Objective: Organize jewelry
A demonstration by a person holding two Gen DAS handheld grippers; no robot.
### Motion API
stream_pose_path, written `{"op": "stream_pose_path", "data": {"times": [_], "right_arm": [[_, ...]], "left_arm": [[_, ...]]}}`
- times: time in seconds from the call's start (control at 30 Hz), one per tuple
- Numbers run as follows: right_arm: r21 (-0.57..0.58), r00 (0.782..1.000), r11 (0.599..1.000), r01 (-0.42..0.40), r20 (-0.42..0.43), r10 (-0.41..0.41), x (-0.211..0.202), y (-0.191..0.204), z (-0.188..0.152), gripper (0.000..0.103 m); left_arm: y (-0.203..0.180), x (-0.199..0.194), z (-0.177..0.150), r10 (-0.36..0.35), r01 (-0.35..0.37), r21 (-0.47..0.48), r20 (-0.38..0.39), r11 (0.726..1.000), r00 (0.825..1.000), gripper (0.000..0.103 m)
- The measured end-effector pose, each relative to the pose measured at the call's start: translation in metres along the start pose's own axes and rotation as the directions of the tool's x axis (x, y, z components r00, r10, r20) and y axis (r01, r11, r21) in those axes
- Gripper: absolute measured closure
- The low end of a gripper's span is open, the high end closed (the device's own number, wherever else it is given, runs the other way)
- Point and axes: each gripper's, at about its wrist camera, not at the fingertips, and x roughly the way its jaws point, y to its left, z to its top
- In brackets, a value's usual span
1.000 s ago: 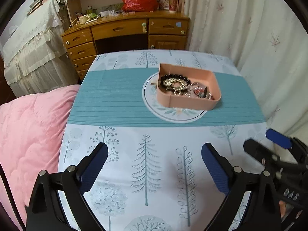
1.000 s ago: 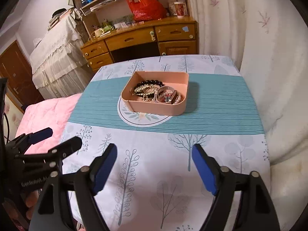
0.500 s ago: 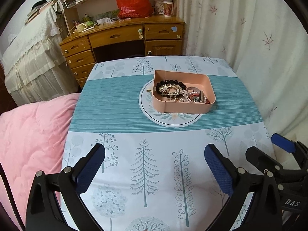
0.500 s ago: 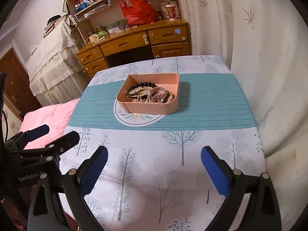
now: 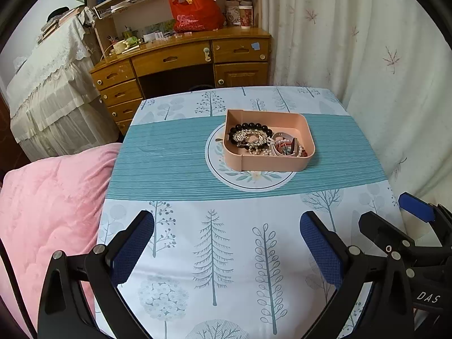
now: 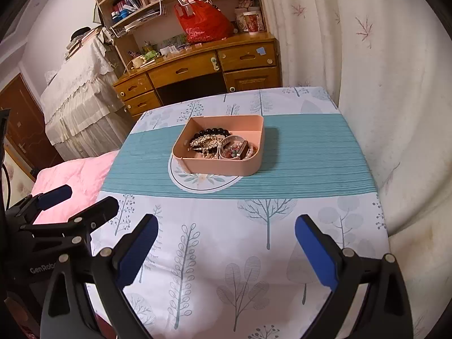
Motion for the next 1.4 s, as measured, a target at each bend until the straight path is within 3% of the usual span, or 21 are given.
{"op": "stream_pose_path", "data": {"times": [0.43,1.4], "right_arm": [[-0.029,0.999,1.0,0.012,0.039,-0.011,-0.017,0.012,0.0,0.005],[-0.036,0.999,0.999,0.007,0.038,-0.005,-0.02,0.017,0.001,0.005]], "left_arm": [[0.003,-0.012,-0.001,0.01,-0.009,-0.021,0.028,1.0,1.0,0.001],[0.005,-0.018,-0.001,0.029,-0.029,-0.023,0.038,0.999,0.999,0.001]]}}
